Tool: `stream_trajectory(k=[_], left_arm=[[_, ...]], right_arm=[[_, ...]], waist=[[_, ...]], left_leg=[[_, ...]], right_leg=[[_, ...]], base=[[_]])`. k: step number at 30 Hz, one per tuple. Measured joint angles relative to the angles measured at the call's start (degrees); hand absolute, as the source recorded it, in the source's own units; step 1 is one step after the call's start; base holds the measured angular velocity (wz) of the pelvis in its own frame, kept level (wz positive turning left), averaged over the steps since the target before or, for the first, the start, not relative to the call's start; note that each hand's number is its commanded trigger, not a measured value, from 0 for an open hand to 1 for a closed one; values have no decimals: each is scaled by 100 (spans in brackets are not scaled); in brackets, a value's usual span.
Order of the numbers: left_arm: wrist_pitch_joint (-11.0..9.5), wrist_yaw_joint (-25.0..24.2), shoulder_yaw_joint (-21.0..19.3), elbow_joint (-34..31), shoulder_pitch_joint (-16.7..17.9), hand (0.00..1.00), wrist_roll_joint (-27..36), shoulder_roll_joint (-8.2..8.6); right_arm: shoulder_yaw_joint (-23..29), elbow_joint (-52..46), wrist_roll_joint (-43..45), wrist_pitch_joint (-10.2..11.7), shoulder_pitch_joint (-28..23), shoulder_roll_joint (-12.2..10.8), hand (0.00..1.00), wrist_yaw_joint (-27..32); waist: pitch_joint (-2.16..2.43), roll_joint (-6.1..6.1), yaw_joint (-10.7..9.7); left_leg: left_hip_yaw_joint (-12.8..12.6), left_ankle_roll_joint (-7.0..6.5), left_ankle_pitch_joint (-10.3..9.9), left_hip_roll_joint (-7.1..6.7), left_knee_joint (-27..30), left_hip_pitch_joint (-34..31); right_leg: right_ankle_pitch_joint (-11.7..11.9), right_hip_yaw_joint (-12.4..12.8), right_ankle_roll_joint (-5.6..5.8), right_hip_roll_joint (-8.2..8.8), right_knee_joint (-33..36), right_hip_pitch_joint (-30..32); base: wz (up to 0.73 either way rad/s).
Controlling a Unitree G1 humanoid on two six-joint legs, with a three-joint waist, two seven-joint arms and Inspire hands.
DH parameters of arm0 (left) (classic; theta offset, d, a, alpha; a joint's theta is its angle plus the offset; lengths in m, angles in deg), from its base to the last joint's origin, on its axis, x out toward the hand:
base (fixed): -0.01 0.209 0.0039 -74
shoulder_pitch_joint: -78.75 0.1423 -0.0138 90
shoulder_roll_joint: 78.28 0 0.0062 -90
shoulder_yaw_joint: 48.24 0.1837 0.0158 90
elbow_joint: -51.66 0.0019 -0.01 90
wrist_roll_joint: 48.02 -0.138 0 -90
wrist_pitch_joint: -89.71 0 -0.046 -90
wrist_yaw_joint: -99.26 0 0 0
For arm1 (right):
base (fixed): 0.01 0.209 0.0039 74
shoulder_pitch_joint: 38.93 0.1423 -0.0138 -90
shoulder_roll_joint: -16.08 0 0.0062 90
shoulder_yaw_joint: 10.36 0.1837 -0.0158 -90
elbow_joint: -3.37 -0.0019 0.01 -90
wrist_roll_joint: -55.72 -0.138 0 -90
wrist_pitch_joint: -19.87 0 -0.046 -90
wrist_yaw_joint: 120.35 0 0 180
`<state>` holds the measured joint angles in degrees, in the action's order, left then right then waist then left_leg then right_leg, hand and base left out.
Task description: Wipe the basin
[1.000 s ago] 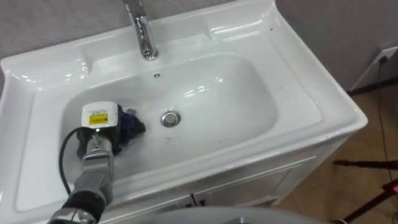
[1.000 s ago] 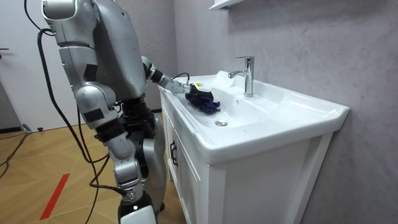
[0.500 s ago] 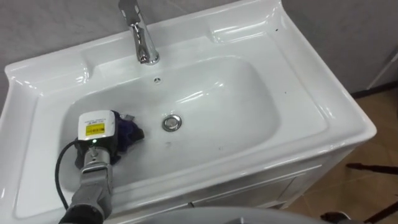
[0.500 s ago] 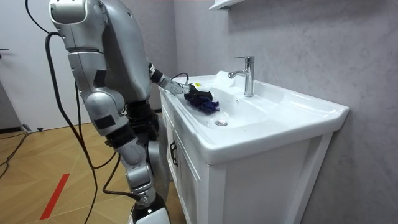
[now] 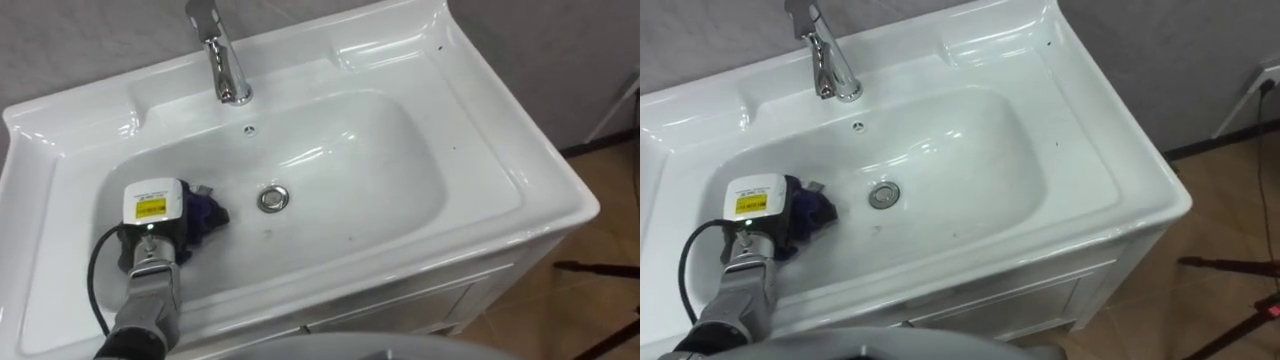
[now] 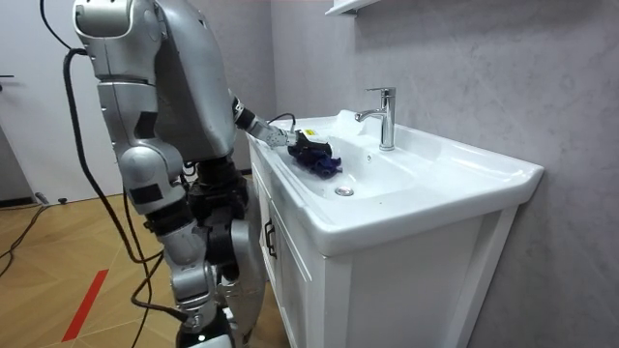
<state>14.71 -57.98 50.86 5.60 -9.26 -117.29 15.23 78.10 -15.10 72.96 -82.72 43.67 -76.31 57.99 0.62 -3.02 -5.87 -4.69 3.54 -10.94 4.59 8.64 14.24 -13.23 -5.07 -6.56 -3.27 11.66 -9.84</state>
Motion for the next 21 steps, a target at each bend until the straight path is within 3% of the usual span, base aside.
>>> stream_trajectory(k=[6,9,14,21], left_arm=[[109,-164,6,46,-219,100,237,92],[186,-319,9,0,-280,100,235,166],[254,-335,36,10,-407,100,517,277],[388,-371,173,-30,-497,100,1062,289]], right_arm=[[43,-15,-165,96,-69,-88,0,23],[43,-17,-193,78,-66,-123,0,8],[39,41,-223,70,-122,-194,0,-107],[44,165,-371,38,-196,-244,0,-102]], waist=[[-48,68,-178],[-55,80,-242],[-68,103,-421],[-78,118,-716]], left_leg=[[-280,0,0,-1,-47,31],[-464,0,-2,-11,-46,42],[-564,0,-2,-33,-119,53],[-949,0,-3,-39,-117,42]], right_leg=[[24,222,44,-23,23,99],[51,385,79,-29,11,122],[77,494,121,-21,12,180],[117,642,170,-21,21,274]], base=[[-12],[-30],[-10],[-9]])
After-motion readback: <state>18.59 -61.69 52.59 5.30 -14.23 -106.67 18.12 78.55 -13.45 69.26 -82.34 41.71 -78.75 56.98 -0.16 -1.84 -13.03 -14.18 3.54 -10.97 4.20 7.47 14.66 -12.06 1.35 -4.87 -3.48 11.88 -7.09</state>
